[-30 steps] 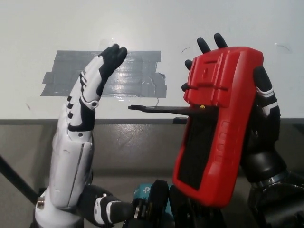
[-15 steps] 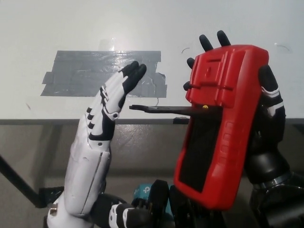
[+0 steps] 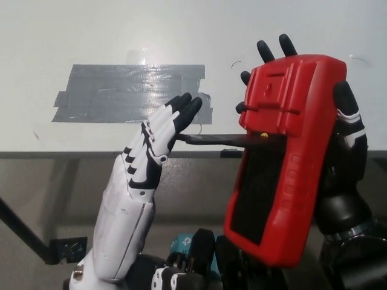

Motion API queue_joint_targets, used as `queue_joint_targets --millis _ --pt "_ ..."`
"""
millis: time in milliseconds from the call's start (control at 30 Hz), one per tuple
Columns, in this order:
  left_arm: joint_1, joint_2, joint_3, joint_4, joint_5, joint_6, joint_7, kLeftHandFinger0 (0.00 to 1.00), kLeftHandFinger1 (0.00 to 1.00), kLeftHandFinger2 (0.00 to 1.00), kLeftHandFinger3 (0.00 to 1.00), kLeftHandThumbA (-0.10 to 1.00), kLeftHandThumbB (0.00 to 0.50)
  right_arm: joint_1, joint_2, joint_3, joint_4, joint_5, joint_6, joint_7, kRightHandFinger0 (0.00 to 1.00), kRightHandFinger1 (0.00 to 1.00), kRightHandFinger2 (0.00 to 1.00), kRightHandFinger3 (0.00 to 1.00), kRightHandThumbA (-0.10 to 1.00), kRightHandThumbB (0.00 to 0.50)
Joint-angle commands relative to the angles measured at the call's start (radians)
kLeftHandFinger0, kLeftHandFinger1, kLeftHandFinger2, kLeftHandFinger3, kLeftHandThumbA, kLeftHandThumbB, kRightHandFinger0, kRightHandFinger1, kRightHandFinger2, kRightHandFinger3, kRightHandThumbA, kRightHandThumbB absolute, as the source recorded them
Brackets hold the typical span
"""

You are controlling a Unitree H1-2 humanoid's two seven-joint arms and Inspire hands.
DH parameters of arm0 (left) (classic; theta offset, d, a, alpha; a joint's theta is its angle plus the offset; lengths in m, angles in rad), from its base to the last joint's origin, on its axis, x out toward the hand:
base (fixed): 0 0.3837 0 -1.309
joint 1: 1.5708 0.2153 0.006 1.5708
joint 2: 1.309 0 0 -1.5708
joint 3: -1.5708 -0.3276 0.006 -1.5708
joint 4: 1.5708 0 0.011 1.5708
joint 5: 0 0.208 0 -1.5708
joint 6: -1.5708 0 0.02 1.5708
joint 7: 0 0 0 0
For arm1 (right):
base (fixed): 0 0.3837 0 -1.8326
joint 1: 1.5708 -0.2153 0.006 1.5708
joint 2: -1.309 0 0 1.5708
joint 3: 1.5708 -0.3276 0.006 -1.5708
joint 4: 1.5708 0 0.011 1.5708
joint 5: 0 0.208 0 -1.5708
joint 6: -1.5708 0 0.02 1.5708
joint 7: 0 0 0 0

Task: The robot first picks the multimeter with right hand and then unfolds the black stand on the back of it using left hand

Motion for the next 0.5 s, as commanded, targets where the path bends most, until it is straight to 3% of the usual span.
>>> queue_joint_targets --millis 0,33,67,100,133,267,300,367,467 --pt "-0.007 -0.012 -0.009 -0.009 0.000 -0.049 0.012 1.00 0.75 0.79 1.00 1.00 0.451 -0.051 0.023 0.011 -0.053 0.033 -0.047 -0.001 0.00 0.46 0.97 0.89 -0.10 0.092" --pt "-0.015 -0.010 -0.011 -0.006 -0.030 -0.048 0.010 1.00 0.40 0.50 1.00 1.00 0.475 -0.053 0.023 0.012 -0.054 0.035 -0.047 -0.003 0.00 0.46 0.96 0.88 -0.10 0.091" --pt "-0.014 -0.018 -0.010 -0.004 -0.020 -0.057 0.018 1.00 0.18 0.26 1.00 1.00 0.472 -0.056 0.023 0.012 -0.056 0.034 -0.049 -0.002 0.00 0.46 0.96 0.88 -0.10 0.086" --pt "-0.014 -0.024 -0.010 -0.003 -0.012 -0.063 0.023 1.00 0.10 0.20 1.00 1.00 0.471 -0.057 0.023 0.012 -0.056 0.033 -0.051 0.002 0.00 0.46 0.96 0.88 -0.10 0.085" --pt "-0.010 -0.033 -0.016 -0.003 -0.014 -0.060 0.023 1.00 0.00 0.01 1.00 1.00 0.465 -0.058 0.024 0.012 -0.057 0.032 -0.054 0.004 0.00 0.47 0.97 0.88 -0.10 0.091" --pt "-0.019 -0.048 -0.016 0.006 0.045 -0.096 0.031 1.00 0.00 0.00 1.00 1.00 0.451 -0.071 0.034 0.011 -0.064 0.035 -0.062 -0.016 0.00 0.47 0.96 0.88 -0.10 0.101" --pt "-0.016 -0.044 -0.016 0.014 0.054 -0.113 0.034 1.00 0.00 0.00 1.00 1.00 0.470 -0.075 0.036 0.009 -0.066 0.030 -0.065 -0.016 0.00 0.47 0.96 0.88 -0.10 0.094" --pt "-0.024 -0.047 -0.019 0.025 0.055 -0.129 0.035 0.92 0.00 0.00 1.00 1.00 0.455 -0.086 0.040 0.007 -0.066 0.021 -0.069 -0.016 0.00 0.47 0.96 0.88 -0.10 0.091" --pt "-0.032 -0.050 -0.025 0.044 0.060 -0.156 0.045 0.89 0.00 0.00 1.00 1.00 0.455 -0.103 0.048 0.005 -0.065 0.017 -0.077 -0.024 0.00 0.49 0.96 0.89 -0.10 0.089"
